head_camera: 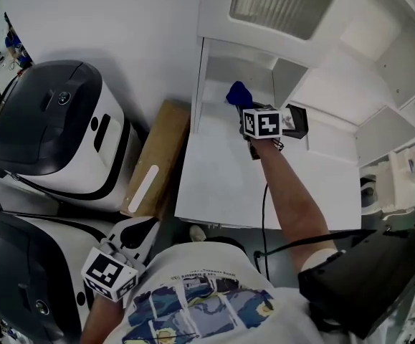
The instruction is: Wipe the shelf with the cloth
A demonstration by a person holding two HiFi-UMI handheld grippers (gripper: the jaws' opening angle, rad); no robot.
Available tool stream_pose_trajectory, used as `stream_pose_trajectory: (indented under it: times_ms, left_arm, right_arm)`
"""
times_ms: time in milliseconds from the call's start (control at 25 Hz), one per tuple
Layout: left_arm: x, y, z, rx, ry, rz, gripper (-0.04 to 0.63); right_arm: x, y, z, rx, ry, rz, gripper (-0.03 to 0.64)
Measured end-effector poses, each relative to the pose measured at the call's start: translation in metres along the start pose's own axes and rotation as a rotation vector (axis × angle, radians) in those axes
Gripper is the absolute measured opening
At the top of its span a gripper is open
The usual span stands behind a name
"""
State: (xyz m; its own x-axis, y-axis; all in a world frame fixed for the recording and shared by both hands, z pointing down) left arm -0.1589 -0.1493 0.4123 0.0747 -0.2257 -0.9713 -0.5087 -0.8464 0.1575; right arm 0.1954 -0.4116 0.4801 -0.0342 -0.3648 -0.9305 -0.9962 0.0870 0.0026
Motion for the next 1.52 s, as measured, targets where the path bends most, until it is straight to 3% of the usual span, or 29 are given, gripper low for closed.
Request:
stream_pose_trajectory:
  times_ms: [560,1160,1520]
  left_arm:
    - [0.001,-0.006,-0.045,-0.099,0.028,-0.008,0.014]
    - [-0.004,-0.004,-0.084,-0.069,0.062,0.021,0.014]
    - [-0.01,-0.015,-0.115,-0.051,0.079,0.039,0.014]
  right_arm:
    - [-0.02,-0.067,0.042,-0.145,-0.04,-0.003,0.069]
    - [-0.039,-0.074,0.058,-0.086,-0.086,0.005,0.069]
    - [-0.105,-0.067,0.083,0.013,-0.012,-0.045,0.069]
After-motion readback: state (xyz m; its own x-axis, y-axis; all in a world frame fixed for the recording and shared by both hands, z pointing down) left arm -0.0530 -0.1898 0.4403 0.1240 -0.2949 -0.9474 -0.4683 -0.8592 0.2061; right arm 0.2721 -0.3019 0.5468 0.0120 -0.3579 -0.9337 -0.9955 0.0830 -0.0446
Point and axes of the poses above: the fingertips, and each gripper's own axes: z backward along the fingers, y to its left, x out of its top, the point moved 4 cm from there along z, backward along the fingers, and after that the axes turned 11 degrees about -y, right-handed, at the moved point
